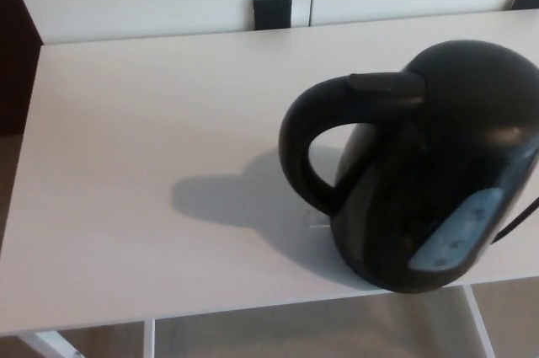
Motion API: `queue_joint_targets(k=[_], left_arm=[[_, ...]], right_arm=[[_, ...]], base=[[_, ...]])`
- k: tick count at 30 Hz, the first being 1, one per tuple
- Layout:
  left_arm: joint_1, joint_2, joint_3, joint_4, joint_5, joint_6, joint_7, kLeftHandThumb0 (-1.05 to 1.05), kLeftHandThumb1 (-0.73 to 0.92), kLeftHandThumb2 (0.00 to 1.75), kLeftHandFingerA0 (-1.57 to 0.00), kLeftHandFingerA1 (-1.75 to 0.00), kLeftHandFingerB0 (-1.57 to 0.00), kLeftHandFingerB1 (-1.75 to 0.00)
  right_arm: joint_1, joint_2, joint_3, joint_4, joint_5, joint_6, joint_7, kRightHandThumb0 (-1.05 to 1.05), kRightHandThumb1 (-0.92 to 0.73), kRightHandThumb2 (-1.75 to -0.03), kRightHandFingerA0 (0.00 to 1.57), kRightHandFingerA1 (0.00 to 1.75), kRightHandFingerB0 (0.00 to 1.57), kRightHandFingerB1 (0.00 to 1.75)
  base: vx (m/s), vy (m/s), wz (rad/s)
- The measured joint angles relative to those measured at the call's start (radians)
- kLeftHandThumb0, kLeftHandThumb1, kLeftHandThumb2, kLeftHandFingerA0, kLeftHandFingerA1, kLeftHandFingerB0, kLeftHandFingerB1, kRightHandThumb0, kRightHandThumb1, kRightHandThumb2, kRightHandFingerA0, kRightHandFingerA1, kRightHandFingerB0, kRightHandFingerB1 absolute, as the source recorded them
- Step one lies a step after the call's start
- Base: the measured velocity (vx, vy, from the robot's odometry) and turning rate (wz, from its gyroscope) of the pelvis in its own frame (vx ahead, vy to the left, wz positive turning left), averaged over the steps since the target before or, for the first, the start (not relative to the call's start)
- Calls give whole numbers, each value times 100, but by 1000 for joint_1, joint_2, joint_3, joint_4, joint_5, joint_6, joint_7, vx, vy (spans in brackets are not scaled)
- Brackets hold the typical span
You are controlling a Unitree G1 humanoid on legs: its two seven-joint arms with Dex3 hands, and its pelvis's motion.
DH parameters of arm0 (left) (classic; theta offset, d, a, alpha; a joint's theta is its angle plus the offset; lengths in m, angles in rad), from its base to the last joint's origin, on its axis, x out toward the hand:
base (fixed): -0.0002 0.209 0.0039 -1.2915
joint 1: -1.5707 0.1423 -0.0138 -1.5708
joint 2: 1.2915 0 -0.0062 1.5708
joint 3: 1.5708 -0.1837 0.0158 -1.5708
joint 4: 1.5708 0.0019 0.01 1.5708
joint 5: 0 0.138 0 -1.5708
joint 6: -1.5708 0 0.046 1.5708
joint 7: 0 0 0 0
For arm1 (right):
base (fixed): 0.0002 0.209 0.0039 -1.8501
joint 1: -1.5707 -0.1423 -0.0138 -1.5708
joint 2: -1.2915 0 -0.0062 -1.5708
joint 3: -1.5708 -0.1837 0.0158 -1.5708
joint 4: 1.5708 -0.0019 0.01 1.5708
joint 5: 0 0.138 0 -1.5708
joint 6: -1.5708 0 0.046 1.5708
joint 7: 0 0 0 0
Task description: The robot walk towards a table in front and uses its left hand to pick up the pot from the base and places it on the table
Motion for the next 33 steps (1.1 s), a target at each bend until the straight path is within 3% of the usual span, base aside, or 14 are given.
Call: queue_joint_targets(k=[9, 11, 19, 20, 21, 23, 24, 26, 33], left_arm=[[-17, 2, -9, 4, 5, 5, 9, -59, 46, 73, -24, -41, -16, -37], [-16, 8, -7, 0, 6, 12, 11, -58, 42, 72, -34, -44, -22, -39], [74, 43, 181, -186, -93, 126, -17, -56, 41, 69, -28, -41, -21, -38], [81, 48, 213, -181, -109, 132, -24, -48, 51, 57, -27, -32, -23, -30], [89, 60, 248, -176, -124, 137, -33, -24, 30, 87, -11, -52, -11, -51], [99, 84, 306, -170, -150, 146, -49, -24, 30, 87, -11, -52, -11, -51], [105, 110, 361, -163, -177, 153, -67, -39, 51, 56, -35, -33, -30, -31], [113, 133, 422, -163, -206, 163, -85, -47, 42, 66, -39, -41, -31, -39], [149, 161, 594, -393, -296, 196, -101, -47, 42, 64, -32, -39, -28, -37]], right_arm=[[0, -3, 5, 1, -1, 0, -4, -96, -30, -72, 56, 65, 45, 56], [0, -3, 5, 1, -1, 0, -5, -94, -30, -71, 56, 65, 49, 56], [-6, -2, -7, -1, 2, 0, -5, -92, -30, -72, 59, 65, 49, 56], [-7, -2, -7, -3, 2, -1, -5, -93, -30, -71, 59, 64, 49, 56], [-7, -2, -7, -3, 2, 0, -5, -104, -35, -70, 64, 65, 53, 56], [-7, -2, -8, -3, 2, 0, -5, -104, -35, -70, 64, 65, 53, 56], [-8, -2, -8, -3, 2, 0, -4, -94, -28, -69, 59, 66, 48, 57], [-10, -2, -9, -4, 2, 0, -4, -105, -32, -69, 66, 70, 53, 60], [-27, 1, -8, -4, 2, 0, -3, -105, -30, -69, 67, 71, 53, 58]], base=[[0, -10, 0], [0, 0, 0], [0, 0, 0], [0, 0, 0], [0, 0, 0], [0, 0, 0], [0, 0, 0], [0, 0, 0], [0, 0, 0]])
